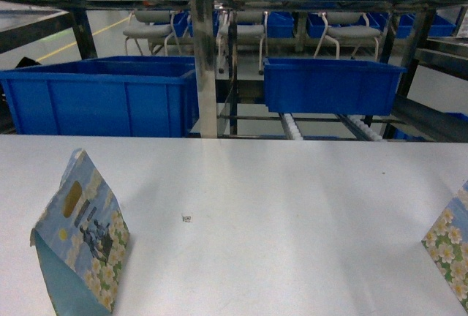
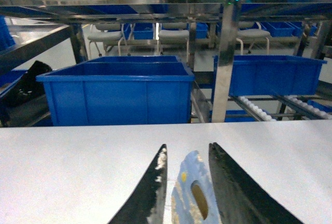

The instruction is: Move flower gift bag to table near conveyor

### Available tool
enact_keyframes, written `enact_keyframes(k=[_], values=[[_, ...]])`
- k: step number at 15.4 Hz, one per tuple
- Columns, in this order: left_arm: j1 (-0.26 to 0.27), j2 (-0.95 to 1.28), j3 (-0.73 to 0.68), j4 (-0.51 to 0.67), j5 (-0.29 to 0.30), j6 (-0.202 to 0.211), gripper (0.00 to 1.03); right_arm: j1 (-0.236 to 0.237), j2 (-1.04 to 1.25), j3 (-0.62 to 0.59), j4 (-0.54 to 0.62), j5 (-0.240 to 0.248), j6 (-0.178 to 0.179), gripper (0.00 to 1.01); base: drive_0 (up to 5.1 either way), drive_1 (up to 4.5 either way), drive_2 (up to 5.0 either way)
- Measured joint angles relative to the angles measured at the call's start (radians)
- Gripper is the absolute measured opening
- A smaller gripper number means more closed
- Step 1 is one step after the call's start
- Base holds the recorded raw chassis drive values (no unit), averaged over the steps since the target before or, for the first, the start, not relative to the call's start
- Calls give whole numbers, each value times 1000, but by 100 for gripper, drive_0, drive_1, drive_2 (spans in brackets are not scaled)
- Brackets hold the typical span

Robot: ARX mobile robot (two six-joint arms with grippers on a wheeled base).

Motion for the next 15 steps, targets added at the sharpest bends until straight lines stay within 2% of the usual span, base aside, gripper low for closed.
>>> enact_keyframes(k=[1,2,3,4,10,15], values=[[30,-46,-16,-26,2,-2,13,-6,-6,-10,0,15,2,8,0,0,0],[27,-95,-32,-61,13,-5,2,-5,-44,-40,-3,11,3,2,0,0,0],[25,-139,-47,-91,16,-4,2,-5,-37,-40,-1,13,4,2,0,0,0],[25,-139,-77,-35,16,-4,2,-5,-42,-40,5,13,4,2,0,0,0],[25,-414,-86,-304,16,-4,2,-5,-42,-40,2,13,4,2,0,0,0],[25,-571,-86,-456,16,-4,2,-5,-42,-40,2,13,4,2,0,0,0]])
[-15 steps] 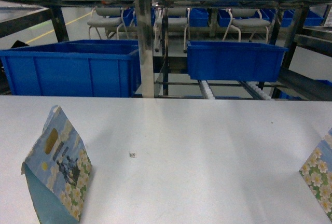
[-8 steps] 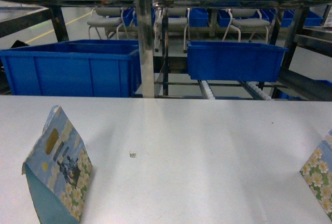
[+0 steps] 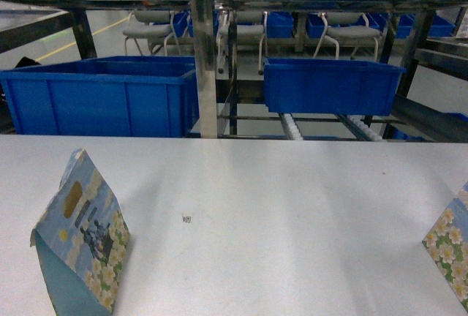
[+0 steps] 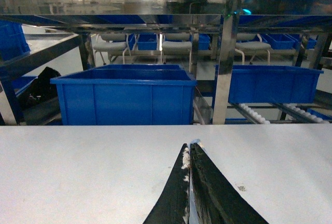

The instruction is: Move flower gift bag to table near conveyor

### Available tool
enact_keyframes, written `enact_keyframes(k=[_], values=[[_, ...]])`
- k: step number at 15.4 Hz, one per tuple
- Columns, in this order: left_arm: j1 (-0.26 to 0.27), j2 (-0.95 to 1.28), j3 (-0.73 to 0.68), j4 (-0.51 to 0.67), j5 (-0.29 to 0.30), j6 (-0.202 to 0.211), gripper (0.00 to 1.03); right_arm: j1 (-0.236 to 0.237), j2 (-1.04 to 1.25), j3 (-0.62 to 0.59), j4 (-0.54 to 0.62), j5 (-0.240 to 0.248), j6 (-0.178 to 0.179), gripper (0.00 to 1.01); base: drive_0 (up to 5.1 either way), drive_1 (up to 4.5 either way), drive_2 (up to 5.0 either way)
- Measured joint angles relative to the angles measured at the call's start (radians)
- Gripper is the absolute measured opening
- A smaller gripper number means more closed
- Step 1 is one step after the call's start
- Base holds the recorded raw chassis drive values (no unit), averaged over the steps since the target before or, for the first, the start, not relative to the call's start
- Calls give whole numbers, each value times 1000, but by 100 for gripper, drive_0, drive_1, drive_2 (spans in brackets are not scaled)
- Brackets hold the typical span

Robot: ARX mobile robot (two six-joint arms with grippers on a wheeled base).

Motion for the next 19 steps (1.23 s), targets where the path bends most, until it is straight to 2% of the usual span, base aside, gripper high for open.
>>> enact_keyframes(k=[4,5,6,11,12,17,18,19], values=[[0,-82,0,-83,0,0,2,0,0,0,0,0,0,2,0,0,0],[0,-124,1,-140,0,0,2,0,0,0,0,0,0,2,0,0,0],[0,-227,0,-275,0,0,2,0,0,0,0,0,0,2,0,0,0],[0,-251,0,-266,0,0,2,0,0,0,0,0,0,2,0,0,0],[0,-251,0,-266,0,-1,4,0,0,0,0,0,0,9,0,0,0],[0,-251,0,-266,0,0,84,0,0,0,0,0,0,90,0,0,0],[0,-251,0,-266,0,0,99,0,0,0,0,0,0,100,0,0,0],[0,-251,0,-266,0,0,97,0,0,0,0,0,0,98,0,0,0]])
